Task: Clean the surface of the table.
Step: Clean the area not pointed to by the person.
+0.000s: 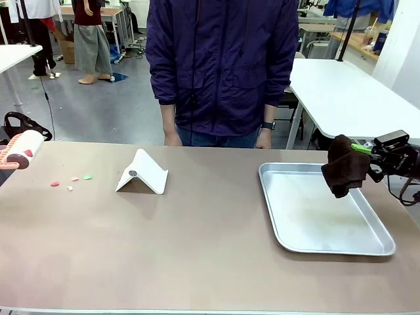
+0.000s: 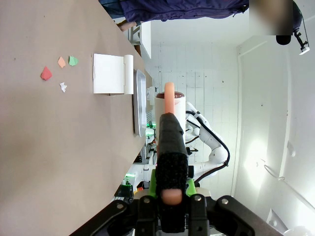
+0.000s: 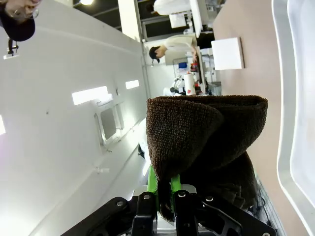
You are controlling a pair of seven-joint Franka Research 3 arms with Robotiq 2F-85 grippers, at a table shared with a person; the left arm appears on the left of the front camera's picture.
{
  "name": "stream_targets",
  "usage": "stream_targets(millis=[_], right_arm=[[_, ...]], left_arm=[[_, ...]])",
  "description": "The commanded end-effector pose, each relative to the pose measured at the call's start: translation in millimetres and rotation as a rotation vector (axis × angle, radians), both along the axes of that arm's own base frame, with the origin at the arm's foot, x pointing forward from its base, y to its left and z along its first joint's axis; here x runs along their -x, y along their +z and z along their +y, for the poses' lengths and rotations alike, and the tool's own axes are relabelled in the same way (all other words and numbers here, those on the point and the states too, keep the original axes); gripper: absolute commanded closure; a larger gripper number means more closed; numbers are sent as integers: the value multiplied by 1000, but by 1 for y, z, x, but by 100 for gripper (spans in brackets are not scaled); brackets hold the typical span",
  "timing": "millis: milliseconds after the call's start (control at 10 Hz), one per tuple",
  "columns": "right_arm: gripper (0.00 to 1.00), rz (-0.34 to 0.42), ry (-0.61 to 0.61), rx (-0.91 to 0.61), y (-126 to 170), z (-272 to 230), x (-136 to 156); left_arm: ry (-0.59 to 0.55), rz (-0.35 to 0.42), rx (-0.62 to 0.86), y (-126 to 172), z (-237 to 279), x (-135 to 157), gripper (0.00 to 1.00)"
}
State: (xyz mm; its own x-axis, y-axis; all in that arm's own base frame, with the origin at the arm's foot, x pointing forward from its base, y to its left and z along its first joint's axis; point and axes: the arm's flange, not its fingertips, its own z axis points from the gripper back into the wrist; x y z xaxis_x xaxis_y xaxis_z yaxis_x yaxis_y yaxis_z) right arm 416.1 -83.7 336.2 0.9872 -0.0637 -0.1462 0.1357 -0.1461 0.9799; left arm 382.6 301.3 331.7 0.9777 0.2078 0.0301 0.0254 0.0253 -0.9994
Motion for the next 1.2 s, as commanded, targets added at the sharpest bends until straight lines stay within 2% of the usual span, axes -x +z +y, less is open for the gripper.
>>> stream_targets(millis=[0,600,700,800,900,1100], right_arm=[[89,2,3,-22,6,-1,-4],[89,2,3,-22,6,-1,-4],[89,2,3,-22,6,-1,-4],[89,2,3,-22,6,-1,-4],[89,2,3,-22,6,-1,-4],[89,2,3,-22,6,-1,-4]], left_arm=[[-5,-23,13,3,-1,3,100],[-5,-23,13,3,-1,3,100],[0,0,0,0,0,0,78],[91,-44,-114,9,-3,2,78],[121,-66,-190,13,-6,4,78],[190,-32,-330,14,-11,-3,78]])
